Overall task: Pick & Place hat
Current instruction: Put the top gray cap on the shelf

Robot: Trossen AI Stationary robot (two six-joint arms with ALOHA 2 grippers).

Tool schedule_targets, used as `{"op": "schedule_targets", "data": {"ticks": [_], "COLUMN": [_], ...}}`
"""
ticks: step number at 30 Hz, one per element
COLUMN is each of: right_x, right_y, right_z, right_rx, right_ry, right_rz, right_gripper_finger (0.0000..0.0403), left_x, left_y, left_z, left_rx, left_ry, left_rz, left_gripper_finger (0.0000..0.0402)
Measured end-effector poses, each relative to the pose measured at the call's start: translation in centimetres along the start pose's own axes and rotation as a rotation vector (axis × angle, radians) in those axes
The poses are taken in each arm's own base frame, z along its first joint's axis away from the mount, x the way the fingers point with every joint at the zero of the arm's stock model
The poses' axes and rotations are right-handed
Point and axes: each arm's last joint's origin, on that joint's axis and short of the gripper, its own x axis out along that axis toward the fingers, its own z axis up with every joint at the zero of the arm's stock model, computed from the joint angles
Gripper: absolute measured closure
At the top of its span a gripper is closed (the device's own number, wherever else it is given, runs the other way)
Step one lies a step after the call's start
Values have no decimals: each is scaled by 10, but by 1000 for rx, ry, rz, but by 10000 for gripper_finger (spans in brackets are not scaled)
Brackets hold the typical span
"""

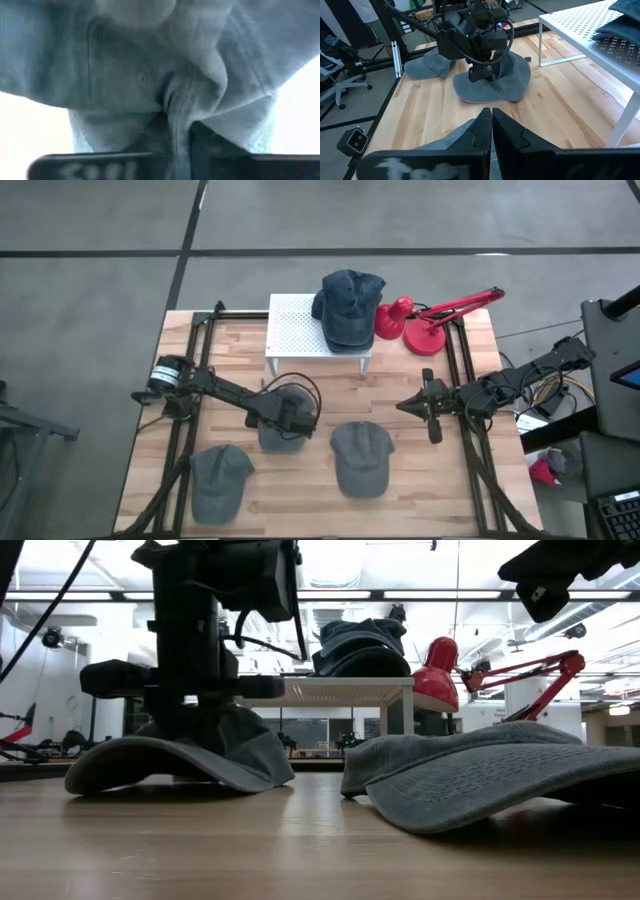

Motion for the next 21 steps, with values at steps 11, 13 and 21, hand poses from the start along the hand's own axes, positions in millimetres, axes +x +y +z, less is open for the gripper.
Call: {"op": "schedule_targets", "data": {"ticks": [11,13,21], "right_x": [0,0,0], "right_y": [0,0,0], "right_z": [0,0,0], "right_rx": [0,0,-1], "right_ry": [0,0,1], "right_rz": [0,0,-1], "right_gripper_finger": [390,390,390], "left_x": [-56,-78,-173], "left_y": [-19,-20,-8], "left_z": [-10,-13,-26], "left_rx": [46,60,31], "left_ry": [-68,-80,-183], "left_rz": [-100,-99,-163], "left_gripper_finger": [400,400,401]}}
